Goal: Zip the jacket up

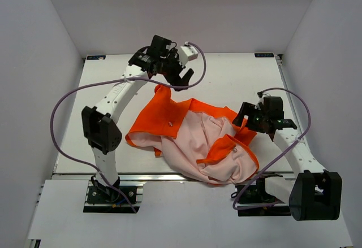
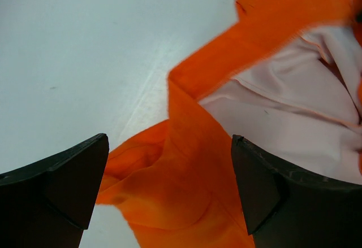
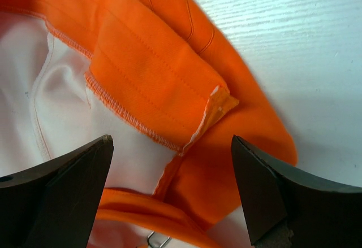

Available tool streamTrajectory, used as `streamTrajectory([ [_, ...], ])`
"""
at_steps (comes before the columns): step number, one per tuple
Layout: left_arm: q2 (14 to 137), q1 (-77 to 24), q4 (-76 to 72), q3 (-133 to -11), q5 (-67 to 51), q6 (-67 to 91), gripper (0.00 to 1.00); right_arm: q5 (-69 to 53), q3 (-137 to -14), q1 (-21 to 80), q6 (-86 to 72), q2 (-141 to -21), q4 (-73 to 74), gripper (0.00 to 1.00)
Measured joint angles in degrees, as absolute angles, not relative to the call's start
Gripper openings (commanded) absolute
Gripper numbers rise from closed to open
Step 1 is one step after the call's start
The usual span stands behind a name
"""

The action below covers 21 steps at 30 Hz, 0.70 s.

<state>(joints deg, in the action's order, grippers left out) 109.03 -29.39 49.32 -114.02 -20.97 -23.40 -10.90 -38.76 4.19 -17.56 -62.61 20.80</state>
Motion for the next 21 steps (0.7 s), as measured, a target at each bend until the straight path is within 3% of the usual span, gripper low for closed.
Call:
streamTrajectory([
  [6,117.27,-30.13,53.89,-113.30,-30.20,-28.77,0.98,-13.45,-37.23,2.68,-18.04,-66.22,15.42,0.89],
  [16,127.70,-34.33,54.96,-113.03,-23.24,-27.07,0.95,-17.34,-34.06,2.63,-18.61,-68.95,10.24,0.89],
  [19,129.67,-35.07,55.35,-113.21,-22.37,-26.33,0.70,-18.39,-33.74,2.63,-18.31,-70.39,9.69,0.89],
  [20,130.08,-35.11,55.53,-113.36,-21.80,-25.98,0.49,-18.87,-33.67,2.63,-18.11,-70.91,9.32,0.89],
  [21,130.39,-35.07,55.61,-113.38,-21.19,-25.34,0.38,-19.46,-33.56,2.63,-17.93,-71.33,8.88,0.87],
])
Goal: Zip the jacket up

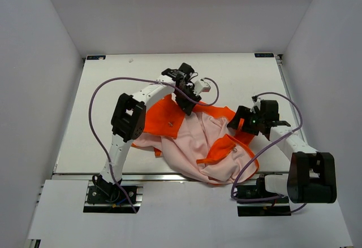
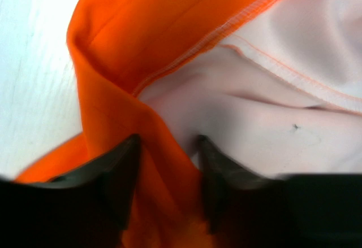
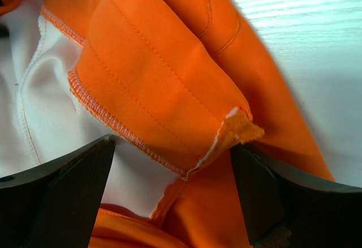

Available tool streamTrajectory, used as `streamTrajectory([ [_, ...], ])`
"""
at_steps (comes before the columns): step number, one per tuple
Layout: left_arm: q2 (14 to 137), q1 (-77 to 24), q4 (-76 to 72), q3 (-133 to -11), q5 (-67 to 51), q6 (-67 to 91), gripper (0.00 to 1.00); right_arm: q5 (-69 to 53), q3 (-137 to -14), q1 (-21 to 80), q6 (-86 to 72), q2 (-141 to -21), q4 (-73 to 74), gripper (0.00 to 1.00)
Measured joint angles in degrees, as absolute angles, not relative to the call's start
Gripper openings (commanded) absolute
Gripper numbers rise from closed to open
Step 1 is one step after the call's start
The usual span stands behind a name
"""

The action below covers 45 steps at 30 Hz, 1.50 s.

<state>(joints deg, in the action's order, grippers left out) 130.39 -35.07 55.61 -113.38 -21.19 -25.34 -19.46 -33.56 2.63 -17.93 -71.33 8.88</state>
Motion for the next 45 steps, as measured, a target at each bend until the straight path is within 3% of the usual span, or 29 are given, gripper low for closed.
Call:
streamTrajectory([
  [2,130.52,-34.98,55.90,-113.54,-19.64,-24.51,0.19,-21.08,-33.26,2.70,-17.72,-71.99,7.86,0.82],
  [3,130.52,-34.98,55.96,-113.58,-19.14,-24.14,0.00,-21.76,-33.06,2.83,-17.56,-72.14,7.25,0.72],
  [4,130.52,-34.98,56.12,-113.80,-18.50,-23.53,0.00,-22.39,-32.93,3.05,-17.50,-72.20,6.68,0.60],
  [5,130.52,-34.98,56.10,-113.93,-17.96,-23.00,0.00,-22.90,-32.86,3.53,-17.21,-72.25,6.11,0.36],
  [8,130.39,-35.07,55.37,-114.04,-15.81,-20.95,0.00,-23.66,-32.88,5.63,-16.62,-72.25,4.75,0.06],
  [9,130.28,-35.11,55.09,-114.04,-15.16,-20.14,0.00,-23.57,-32.93,6.42,-16.23,-72.23,4.51,0.02],
  [16,124.84,-35.05,52.18,-113.73,-9.37,-13.85,0.00,-16.19,-39.07,10.98,-14.74,-67.42,7.55,0.00],
  [29,93.38,-34.98,41.12,-112.99,-10.87,-1.10,0.00,-5.82,-50.96,12.43,-11.18,-44.34,8.75,0.00],
  [37,84.60,-34.89,30.06,-118.06,-11.73,12.08,0.00,-11.70,-75.42,12.43,-6.63,-43.31,8.99,0.00],
  [45,76.14,-34.72,16.67,-122.10,-20.10,23.55,0.00,-18.85,-96.92,10.79,-4.45,-42.63,8.62,0.00],
])
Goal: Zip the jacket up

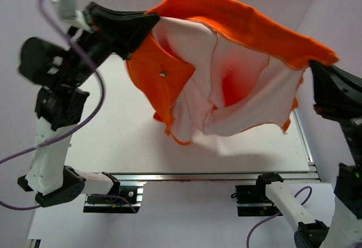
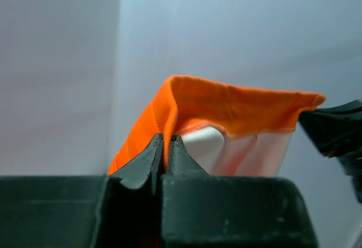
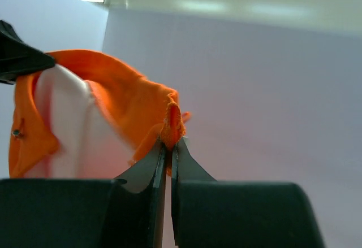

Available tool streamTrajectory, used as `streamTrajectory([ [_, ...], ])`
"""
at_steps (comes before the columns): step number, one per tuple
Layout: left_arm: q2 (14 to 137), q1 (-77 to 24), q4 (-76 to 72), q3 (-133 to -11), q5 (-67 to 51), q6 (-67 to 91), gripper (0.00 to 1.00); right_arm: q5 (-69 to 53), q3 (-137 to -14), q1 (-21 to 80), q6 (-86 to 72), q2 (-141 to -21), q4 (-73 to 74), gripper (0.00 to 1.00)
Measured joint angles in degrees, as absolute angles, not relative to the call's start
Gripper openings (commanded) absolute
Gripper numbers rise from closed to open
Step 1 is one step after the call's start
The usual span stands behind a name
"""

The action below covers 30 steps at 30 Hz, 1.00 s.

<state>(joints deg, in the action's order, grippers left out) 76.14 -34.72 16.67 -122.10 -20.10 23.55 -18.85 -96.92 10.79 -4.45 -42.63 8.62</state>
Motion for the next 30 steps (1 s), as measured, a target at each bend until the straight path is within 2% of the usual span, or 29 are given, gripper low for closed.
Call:
streamTrajectory([
  [7,73.36,-34.72,9.80,-125.89,-22.98,28.88,0.00,-23.24,-109.40,2.70,-5.82,-43.46,8.51,0.00],
  [11,75.22,-34.79,10.35,-128.18,-21.85,28.97,0.00,-22.92,-108.09,0.97,-7.46,-44.16,8.75,0.00],
  [16,81.03,-34.96,10.59,-127.22,-12.56,27.31,0.00,-20.67,-104.25,0.97,-8.45,-51.31,8.38,0.00],
  [20,92.58,-34.98,12.36,-130.04,0.23,24.36,0.00,-18.61,-94.65,0.93,-8.71,-60.36,5.76,0.00],
  [24,110.21,-32.93,14.83,-135.35,9.61,23.07,0.00,-12.49,-88.23,3.18,-6.94,-73.34,5.43,0.00],
  [27,122.65,-28.93,16.21,-135.85,11.70,24.62,0.00,-5.76,-87.61,7.86,-4.71,-84.95,5.63,0.00],
  [30,135.37,-23.99,17.10,-136.35,12.88,26.79,0.00,-0.84,-94.98,12.12,-3.68,-100.44,7.73,0.00],
])
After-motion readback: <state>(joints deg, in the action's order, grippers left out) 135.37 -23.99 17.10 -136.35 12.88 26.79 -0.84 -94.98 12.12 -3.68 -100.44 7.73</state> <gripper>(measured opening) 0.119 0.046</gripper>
